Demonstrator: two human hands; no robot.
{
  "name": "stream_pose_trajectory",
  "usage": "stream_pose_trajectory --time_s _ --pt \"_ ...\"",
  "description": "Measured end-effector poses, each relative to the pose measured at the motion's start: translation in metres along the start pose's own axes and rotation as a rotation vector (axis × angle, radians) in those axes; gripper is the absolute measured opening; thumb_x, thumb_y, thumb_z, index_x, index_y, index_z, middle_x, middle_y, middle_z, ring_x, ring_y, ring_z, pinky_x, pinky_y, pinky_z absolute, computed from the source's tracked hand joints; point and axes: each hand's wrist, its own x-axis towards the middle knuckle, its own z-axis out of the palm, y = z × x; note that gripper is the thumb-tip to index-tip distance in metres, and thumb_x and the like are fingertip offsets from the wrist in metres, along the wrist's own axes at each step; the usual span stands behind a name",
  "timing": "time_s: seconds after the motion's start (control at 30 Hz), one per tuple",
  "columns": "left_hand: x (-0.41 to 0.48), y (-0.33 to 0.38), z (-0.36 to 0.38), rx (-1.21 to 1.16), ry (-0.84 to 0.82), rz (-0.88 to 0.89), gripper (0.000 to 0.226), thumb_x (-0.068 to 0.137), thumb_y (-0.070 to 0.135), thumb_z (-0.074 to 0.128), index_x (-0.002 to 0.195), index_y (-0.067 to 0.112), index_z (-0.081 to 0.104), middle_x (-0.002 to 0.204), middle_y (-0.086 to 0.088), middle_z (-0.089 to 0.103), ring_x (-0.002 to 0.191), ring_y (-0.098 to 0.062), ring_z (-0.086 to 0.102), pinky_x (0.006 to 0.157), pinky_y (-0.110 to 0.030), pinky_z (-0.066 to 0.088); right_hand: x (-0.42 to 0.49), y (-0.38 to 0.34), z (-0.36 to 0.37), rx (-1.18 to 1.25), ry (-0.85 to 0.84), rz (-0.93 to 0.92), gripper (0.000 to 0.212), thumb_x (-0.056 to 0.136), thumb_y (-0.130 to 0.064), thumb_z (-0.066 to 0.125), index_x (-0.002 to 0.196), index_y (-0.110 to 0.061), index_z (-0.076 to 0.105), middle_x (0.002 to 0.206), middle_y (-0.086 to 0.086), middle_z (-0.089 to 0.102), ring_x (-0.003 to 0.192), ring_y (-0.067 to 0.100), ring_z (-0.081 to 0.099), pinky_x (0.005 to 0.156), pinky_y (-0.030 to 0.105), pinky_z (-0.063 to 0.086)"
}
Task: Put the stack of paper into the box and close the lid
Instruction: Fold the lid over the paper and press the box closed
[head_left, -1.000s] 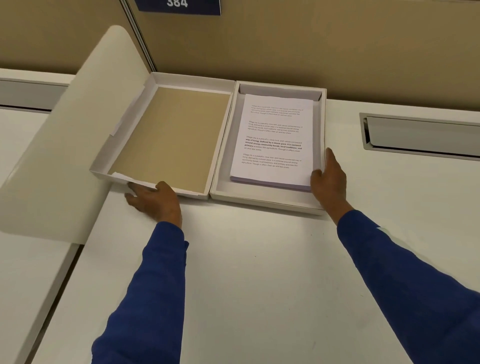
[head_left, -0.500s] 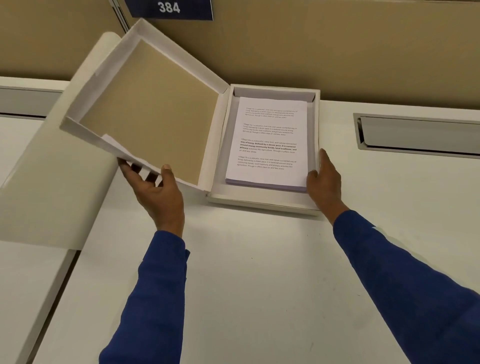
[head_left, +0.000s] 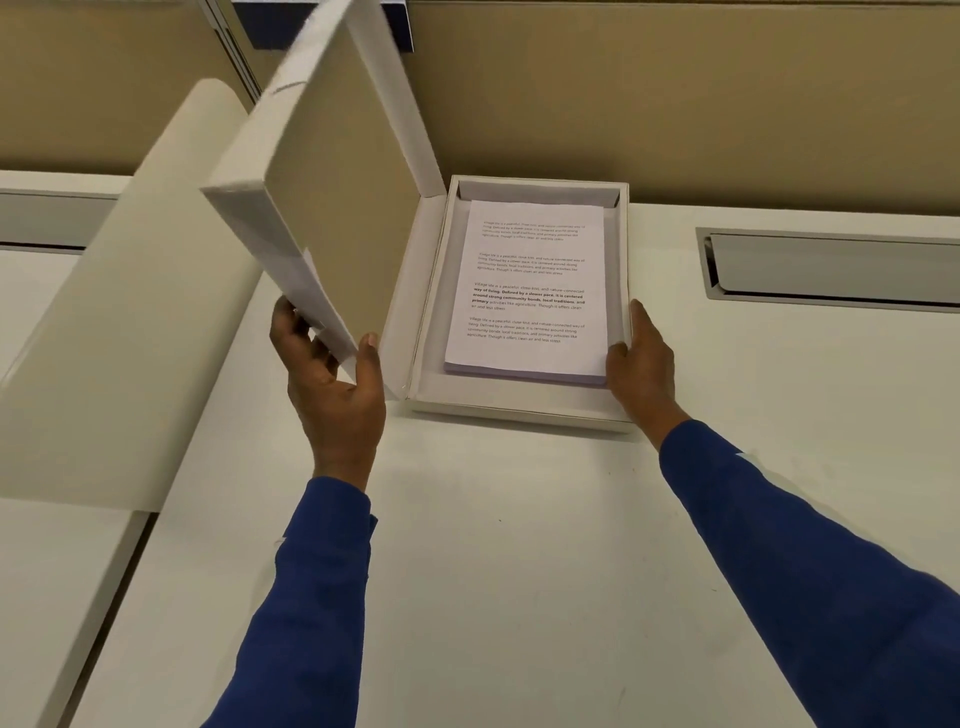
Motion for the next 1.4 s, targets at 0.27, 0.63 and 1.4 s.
stream_pose_trajectory --time_s 0.27,0.63,1.4 --pt "-0.009 0.012 0.012 0.047 -0.125 0.092 0.065 0.091 0.006 0.071 0.145 0.004 0.034 0.141 0.002 0.047 0.127 -0.018 0.055 0.102 -0.02 0.049 -0.001 0.003 -0.003 0.039 -0.023 -0.027 0.063 0.102 -0.001 0.044 0.16 -0.012 0.024 0.162 0.006 0.037 0.146 0.024 0.038 0.107 0.017 0.024" --pt "-0.017 0.007 0.027 0.25 -0.381 0.295 0.07 0.085 -0.004 0.068 0.144 0.018 0.038 0.14 -0.005 0.053 0.121 -0.017 0.055 0.098 -0.024 0.054 -0.009 0.002 -0.001 0.148 -0.075 -0.007 0.06 0.102 -0.008 0.047 0.159 -0.017 0.029 0.157 0.005 0.044 0.141 0.023 0.045 0.115 0.03 0.038" --pt "-0.033 -0.039 0.065 0.566 -0.745 0.777 0.066 0.083 -0.007 0.066 0.144 0.013 0.053 0.149 -0.015 0.051 0.141 -0.038 0.043 0.115 -0.053 0.036 0.024 -0.018 -0.043 0.541 -0.278 0.22 0.052 0.093 -0.051 0.066 0.135 -0.023 0.056 0.122 -0.001 0.067 0.109 0.019 0.068 0.078 0.03 0.055"
